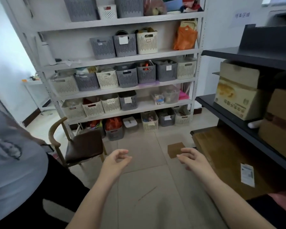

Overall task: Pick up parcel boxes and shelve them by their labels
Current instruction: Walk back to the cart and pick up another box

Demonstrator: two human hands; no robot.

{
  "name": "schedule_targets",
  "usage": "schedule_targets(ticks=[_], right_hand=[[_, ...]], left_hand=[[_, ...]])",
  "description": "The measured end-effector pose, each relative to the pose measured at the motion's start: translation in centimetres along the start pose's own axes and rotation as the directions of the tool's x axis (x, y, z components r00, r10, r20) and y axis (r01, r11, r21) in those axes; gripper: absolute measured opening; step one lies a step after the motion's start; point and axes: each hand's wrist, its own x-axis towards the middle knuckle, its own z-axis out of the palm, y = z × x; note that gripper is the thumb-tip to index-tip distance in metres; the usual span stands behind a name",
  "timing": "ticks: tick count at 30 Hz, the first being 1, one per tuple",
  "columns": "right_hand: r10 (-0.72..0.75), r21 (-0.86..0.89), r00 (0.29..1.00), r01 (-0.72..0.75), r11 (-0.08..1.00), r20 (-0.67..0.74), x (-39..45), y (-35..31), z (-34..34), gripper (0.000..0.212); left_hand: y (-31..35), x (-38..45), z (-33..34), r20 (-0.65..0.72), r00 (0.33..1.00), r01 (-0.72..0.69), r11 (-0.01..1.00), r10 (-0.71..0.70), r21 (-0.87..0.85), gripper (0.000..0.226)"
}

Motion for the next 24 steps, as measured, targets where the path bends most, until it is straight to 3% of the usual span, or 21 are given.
schedule_targets(ticks=[8,15,21,24], right_hand=[[-0.003,0.024,1.000,0.003,1.000,0.002,17.0,-3.4,-0.5,0.033],[0.061,0.010,0.998,-0.060,0.998,-0.018,29.7,-3.9,0.0,0.043],[0.119,-0.006,0.990,-0.120,0.993,-0.077,40.9,-4.2,1.7,0.061],[0.157,0.041,0.978,-0.153,0.987,-0.138,45.9,-4.9,2.6,0.063]], left_hand=[[3.7,16.0,2.6,0.001,0.999,-0.050,0.998,0.050,0.029,0.015],[3.5,30.0,3.9,0.072,0.997,-0.013,0.998,0.008,0.061,0.028],[3.7,43.9,5.6,0.280,0.960,-0.037,0.992,0.002,0.120,0.056],[4.4,50.7,6.1,0.379,0.926,-0.078,0.979,0.001,0.188,0.052]])
